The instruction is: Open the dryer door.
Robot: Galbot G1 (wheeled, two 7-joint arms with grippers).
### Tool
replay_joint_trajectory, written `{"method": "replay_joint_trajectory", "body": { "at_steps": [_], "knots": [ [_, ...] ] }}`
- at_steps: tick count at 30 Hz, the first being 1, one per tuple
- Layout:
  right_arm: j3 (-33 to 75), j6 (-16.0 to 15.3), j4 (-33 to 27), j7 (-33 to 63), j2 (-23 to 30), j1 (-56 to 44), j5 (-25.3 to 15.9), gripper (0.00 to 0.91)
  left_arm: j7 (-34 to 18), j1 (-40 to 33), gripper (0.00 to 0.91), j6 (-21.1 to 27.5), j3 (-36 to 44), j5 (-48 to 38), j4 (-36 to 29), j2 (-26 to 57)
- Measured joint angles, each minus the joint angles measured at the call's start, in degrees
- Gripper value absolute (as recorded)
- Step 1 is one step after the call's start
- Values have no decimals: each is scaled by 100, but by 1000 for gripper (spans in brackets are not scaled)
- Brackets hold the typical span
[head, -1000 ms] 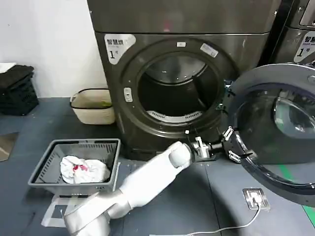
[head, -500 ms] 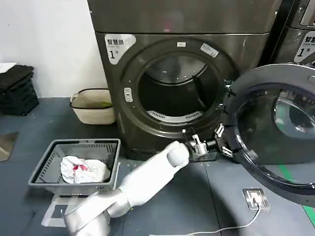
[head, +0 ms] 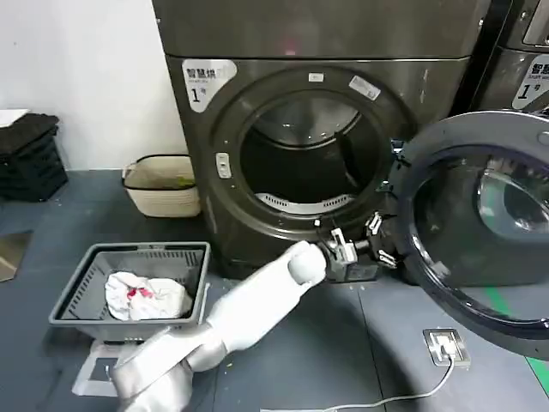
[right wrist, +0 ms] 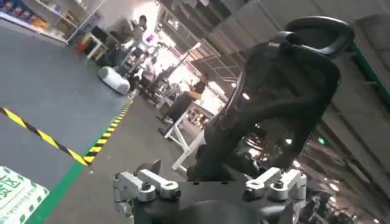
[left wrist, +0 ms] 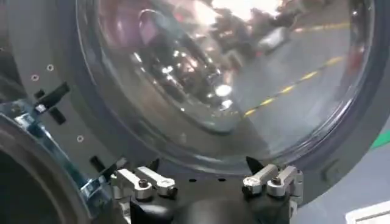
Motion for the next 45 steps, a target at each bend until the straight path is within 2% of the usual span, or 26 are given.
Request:
{"method": "replay_joint_trajectory", "body": {
  "at_steps": [10, 21, 28, 41, 45],
  "knots": [
    [-61, 9, 128, -1, 14, 50, -36, 907, 152, -231, 907, -17, 171, -211, 49, 0],
    [-82, 14, 239, -25, 14, 51, -24, 907, 546, -464, 907, -408, 305, -684, 33, 3],
    [-130, 19, 341, -27, 14, 45, -23, 907, 513, -612, 907, -90, 405, -597, -63, -1],
    [-176, 10, 419, -73, 14, 84, -25, 907, 529, -717, 907, -136, 447, -602, -130, 0],
    [-173, 11, 392, -122, 14, 90, 2, 907, 578, -575, 907, 39, 445, -618, -341, 0]
  ]
}}
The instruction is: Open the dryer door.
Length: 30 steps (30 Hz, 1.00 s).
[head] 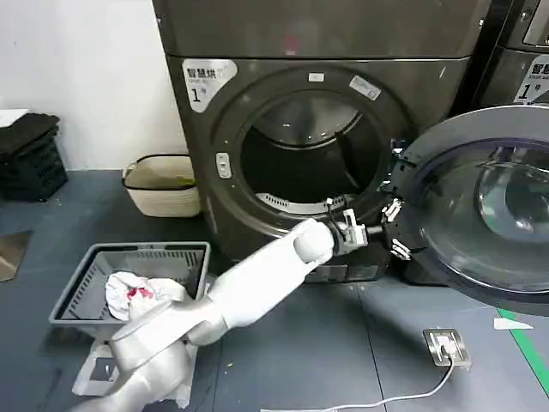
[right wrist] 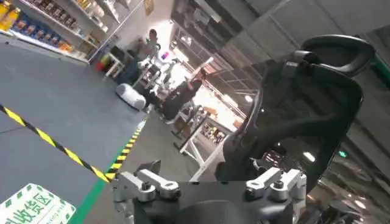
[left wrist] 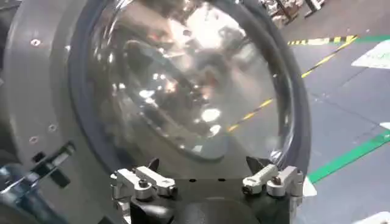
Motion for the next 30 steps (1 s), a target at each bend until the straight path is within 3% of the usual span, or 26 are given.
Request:
{"method": "replay_joint_trajectory", "body": {
  "at_steps": [10, 17, 24, 30],
  "knots": [
    [-92, -54, 73, -78, 0, 43, 190, 907, 66, 474, 907, 507, 0, -48, -1205, 0],
    [-161, -85, 132, -155, -88, 61, 297, 907, 110, 811, 907, 1112, -191, -167, -2221, 87],
    [-292, -195, 225, -198, -327, 147, 378, 907, 96, 1316, 907, 2050, -443, -506, -3650, 1452],
    [-435, -286, 270, -225, -467, 237, 377, 907, 46, 1798, 907, 2384, -847, -822, -4702, 2524]
  ]
}}
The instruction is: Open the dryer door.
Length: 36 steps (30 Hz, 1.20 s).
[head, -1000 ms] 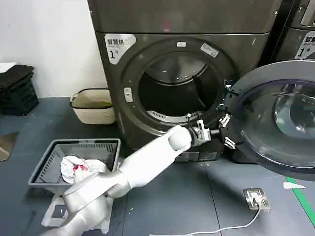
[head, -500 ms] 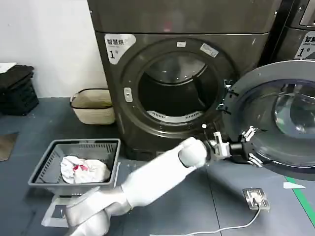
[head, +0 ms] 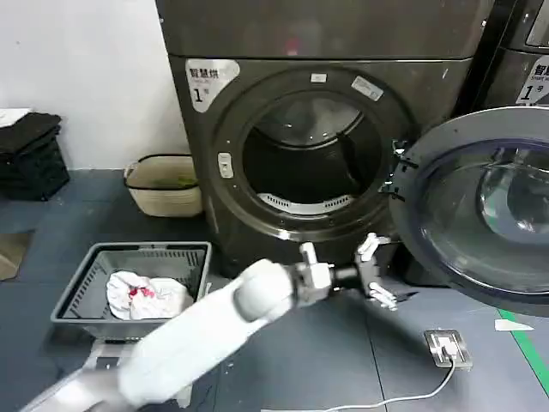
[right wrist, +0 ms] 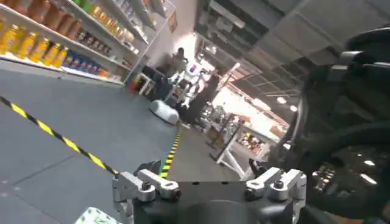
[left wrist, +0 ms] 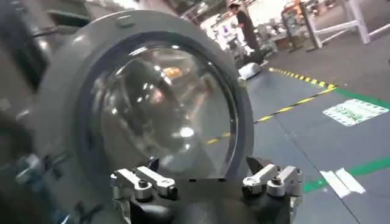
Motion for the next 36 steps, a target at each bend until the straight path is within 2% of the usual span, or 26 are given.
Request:
{"method": "replay_joint_trajectory", "body": {
  "at_steps": [7, 11, 16, 21, 25, 28, 36],
  "knots": [
    [-131, -75, 10, -65, -207, 77, 70, 907, -334, 863, 907, 617, -810, -511, -917, 1025],
    [-185, -68, -60, -131, -329, 109, 124, 907, -622, 1582, 907, 1098, -1571, -1037, -1370, 1614],
    [-240, -71, -165, -183, -428, 130, 145, 907, -885, 2648, 907, 1386, -2672, -1532, -1788, 2239],
    [-256, -76, -257, -234, -519, 146, 204, 907, -1571, 3551, 907, 2083, -3751, -2525, -2027, 2627],
    [-271, -74, -321, -260, -562, 175, 214, 907, -2293, 3800, 907, 2887, -4474, -3380, -2048, 2765],
    [-313, -68, -337, -270, -570, 195, 212, 907, -2683, 3847, 907, 3286, -4847, -4004, -2008, 2855],
    [-405, -54, -337, -285, -561, 225, 189, 907, -3689, 3563, 907, 3311, -5026, -5428, -1558, 3146]
  ]
}}
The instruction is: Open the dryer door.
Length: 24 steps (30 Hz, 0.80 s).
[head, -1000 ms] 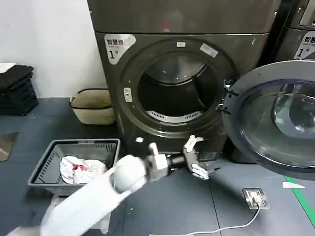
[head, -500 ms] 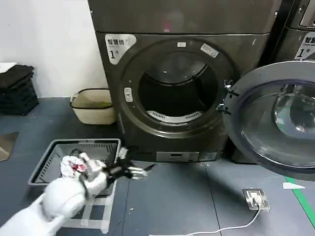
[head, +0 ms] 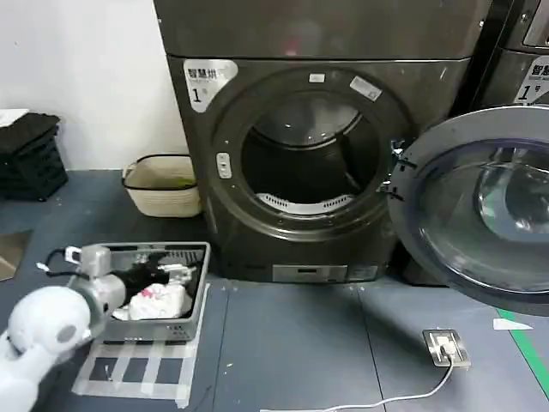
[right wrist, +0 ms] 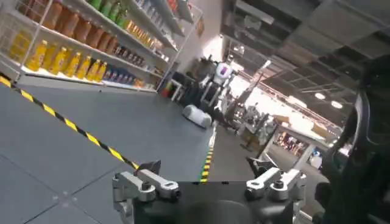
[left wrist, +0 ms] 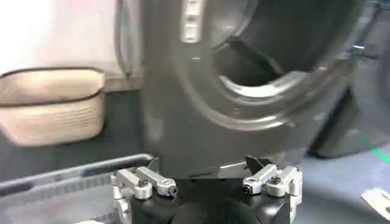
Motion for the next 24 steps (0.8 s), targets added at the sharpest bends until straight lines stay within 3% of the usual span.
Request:
{"method": "replay_joint_trajectory", "body": {
  "at_steps": [6, 14, 19, 24],
  "knots": [
    [-45, 12, 6, -2, -4, 16, -19, 907, -898, -610, 907, -1, 276, -1411, 536, 396],
    [-115, 65, -19, -2, 3, 37, -35, 907, -2637, -1821, 907, -6, 1039, -3956, 1382, 872],
    [-157, 123, -47, -4, 20, 31, -35, 907, -3070, -2650, 907, -8, 1707, -5197, 1898, 893],
    [-161, 145, -49, -11, 27, 11, -35, 907, -3219, -3665, 907, -11, 2762, -5620, 2433, 733]
  ]
}}
